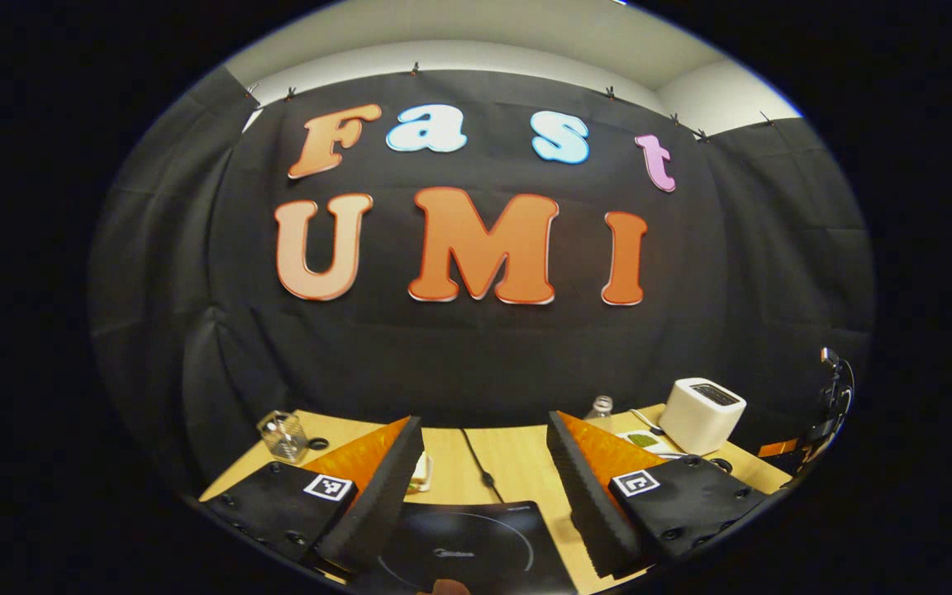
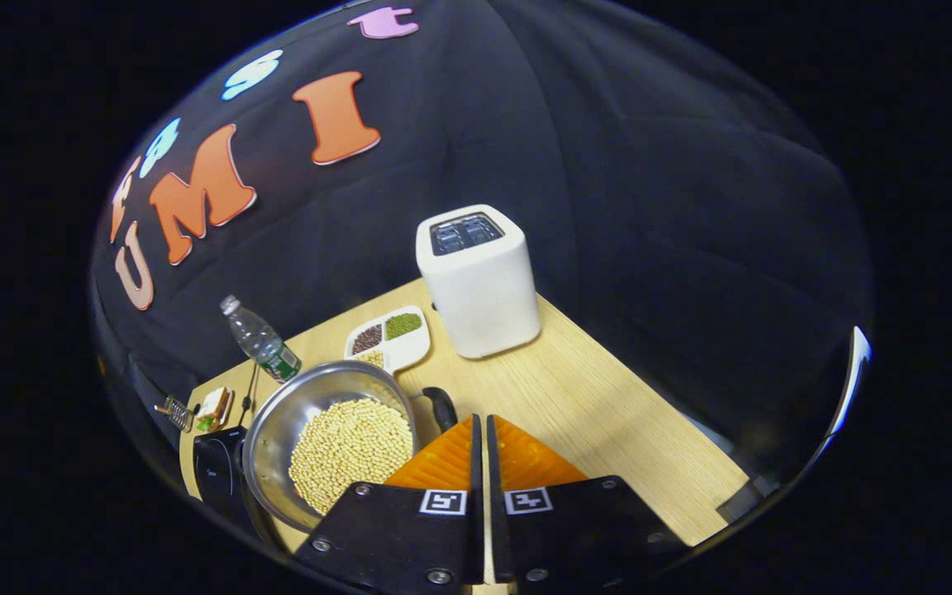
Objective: First push the handle of the pot to place it horizontally, then grasp the pot with both hands and set it on the induction cooktop.
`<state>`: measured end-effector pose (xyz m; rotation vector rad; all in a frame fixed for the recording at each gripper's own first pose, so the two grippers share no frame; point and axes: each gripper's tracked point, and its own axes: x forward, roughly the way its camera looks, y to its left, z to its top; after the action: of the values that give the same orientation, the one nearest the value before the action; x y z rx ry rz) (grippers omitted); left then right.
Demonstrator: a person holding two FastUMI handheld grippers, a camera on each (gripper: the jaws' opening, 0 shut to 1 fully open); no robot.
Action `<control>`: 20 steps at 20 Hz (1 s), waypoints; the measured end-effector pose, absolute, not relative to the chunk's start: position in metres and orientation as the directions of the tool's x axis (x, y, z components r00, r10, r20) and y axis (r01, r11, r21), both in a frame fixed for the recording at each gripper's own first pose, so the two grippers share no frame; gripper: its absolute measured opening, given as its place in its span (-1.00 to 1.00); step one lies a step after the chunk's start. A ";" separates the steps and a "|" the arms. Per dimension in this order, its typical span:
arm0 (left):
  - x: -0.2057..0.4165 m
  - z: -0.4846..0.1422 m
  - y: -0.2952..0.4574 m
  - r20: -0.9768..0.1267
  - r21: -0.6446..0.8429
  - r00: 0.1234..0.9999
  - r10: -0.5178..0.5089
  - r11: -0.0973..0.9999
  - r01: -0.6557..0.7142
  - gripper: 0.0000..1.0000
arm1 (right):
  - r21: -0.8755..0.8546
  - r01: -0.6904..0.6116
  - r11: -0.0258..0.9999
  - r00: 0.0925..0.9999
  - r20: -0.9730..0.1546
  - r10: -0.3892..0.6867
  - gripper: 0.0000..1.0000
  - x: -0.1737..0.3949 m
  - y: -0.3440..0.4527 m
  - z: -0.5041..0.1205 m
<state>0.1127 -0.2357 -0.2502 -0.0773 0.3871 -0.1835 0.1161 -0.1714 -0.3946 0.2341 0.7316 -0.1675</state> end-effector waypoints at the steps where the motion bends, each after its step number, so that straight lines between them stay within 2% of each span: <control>1: 0.110 -0.271 -0.252 -0.391 -0.119 0.898 -0.200 0.979 0.166 0.97 | 0.156 0.200 0.967 0.753 -0.656 -0.050 -0.90 0.119 -0.164 -0.389; 3: 0.103 -0.309 -0.286 -0.438 -0.124 0.868 -0.233 0.972 0.198 0.97 | 0.157 0.142 0.977 0.787 -0.617 -0.016 -0.63 0.125 -0.155 -0.379; 4: 0.097 -0.329 -0.303 -0.464 -0.129 0.849 -0.251 0.968 0.215 0.97 | 0.145 0.123 0.982 0.796 -0.605 -0.010 -0.40 0.129 -0.152 -0.381; 5: 0.090 -0.346 -0.319 -0.493 -0.133 0.827 -0.270 0.963 0.236 0.87 | 0.130 0.104 0.986 0.802 -0.598 -0.006 -0.14 0.131 -0.151 -0.384; 6: 0.078 -0.366 -0.334 -0.523 -0.144 0.803 -0.285 0.959 0.246 0.97 | 0.111 0.095 0.989 0.798 -0.602 -0.009 0.15 0.134 -0.150 -0.389; 10: 0.070 -0.420 -0.370 -0.591 -0.117 0.750 -0.297 0.952 0.284 0.98 | 0.068 0.064 0.996 0.785 -0.619 -0.008 0.68 0.150 -0.141 -0.413; 12: 0.069 -0.441 -0.382 -0.626 -0.123 0.721 -0.297 0.950 0.285 1.00 | 0.036 0.070 0.997 0.786 -0.617 -0.033 0.86 0.160 -0.146 -0.424; 17: 0.081 -0.481 -0.392 -0.683 -0.101 0.679 -0.269 0.956 0.277 0.99 | 0.022 0.079 0.997 0.757 -0.652 -0.046 0.88 0.172 -0.150 -0.454; 20: 0.079 -0.505 -0.397 -0.737 -0.144 0.616 -0.279 0.955 0.261 0.98 | 0.039 0.076 0.996 0.730 -0.683 -0.029 0.88 0.175 -0.148 -0.470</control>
<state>0.0786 -0.3969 -0.5047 -0.0231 0.8525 -0.3111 0.1751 -0.1476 -0.4703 0.0660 0.7504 -0.0581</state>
